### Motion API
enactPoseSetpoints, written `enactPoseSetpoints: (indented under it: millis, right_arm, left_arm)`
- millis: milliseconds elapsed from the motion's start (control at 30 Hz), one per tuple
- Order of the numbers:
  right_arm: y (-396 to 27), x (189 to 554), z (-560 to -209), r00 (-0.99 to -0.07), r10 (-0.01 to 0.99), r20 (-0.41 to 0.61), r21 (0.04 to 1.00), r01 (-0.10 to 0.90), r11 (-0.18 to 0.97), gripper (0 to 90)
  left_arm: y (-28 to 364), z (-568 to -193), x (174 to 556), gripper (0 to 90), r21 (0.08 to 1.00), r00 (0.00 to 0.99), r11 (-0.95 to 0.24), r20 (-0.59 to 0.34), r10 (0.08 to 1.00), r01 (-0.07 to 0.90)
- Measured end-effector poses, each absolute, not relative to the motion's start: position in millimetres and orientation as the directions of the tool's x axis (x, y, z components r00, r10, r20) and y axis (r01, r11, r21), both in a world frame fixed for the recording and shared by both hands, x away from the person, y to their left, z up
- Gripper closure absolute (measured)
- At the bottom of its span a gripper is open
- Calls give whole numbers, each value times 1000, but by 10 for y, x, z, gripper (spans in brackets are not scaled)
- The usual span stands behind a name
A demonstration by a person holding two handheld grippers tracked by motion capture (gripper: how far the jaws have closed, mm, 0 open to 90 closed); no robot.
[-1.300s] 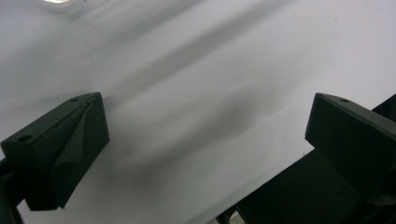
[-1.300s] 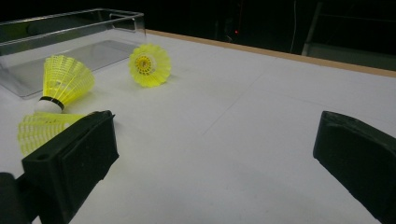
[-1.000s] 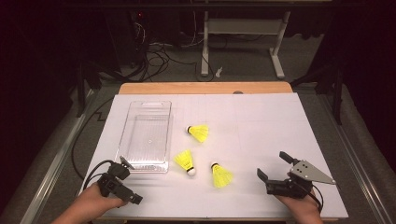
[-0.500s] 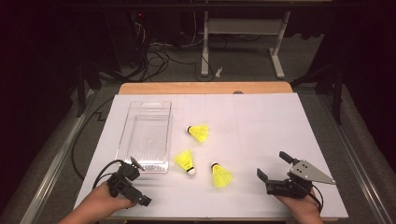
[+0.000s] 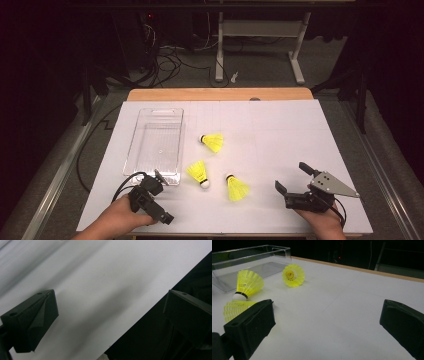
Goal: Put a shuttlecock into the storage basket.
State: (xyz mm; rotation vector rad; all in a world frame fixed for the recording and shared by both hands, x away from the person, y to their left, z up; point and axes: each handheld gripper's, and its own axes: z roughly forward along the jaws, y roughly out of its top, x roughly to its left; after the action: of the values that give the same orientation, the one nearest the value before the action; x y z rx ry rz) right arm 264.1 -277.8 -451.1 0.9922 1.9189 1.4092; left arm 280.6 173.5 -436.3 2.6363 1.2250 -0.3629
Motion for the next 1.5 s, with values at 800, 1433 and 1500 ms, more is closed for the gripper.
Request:
enactPoseSetpoints:
  millis: [800, 1433, 1500]
  right_arm:
    - [-2779, 2638, -4507, -574, 819, -5, 956, 237, 172, 5]
    - [-2781, 2641, -4512, -577, 817, -2, 956, 238, 170, 5]
    - [-2780, 2641, -4512, -577, 817, -2, 956, 238, 170, 5]
  left_arm:
    - [1319, -4255, 2879, 9, 83, 678, -694, -325, 659, 715]
    - [1064, -4120, 2984, 9, 65, 703, -728, -331, 629, 682]
    - [1043, -4095, 2999, 9, 69, 701, -727, -341, 626, 683]
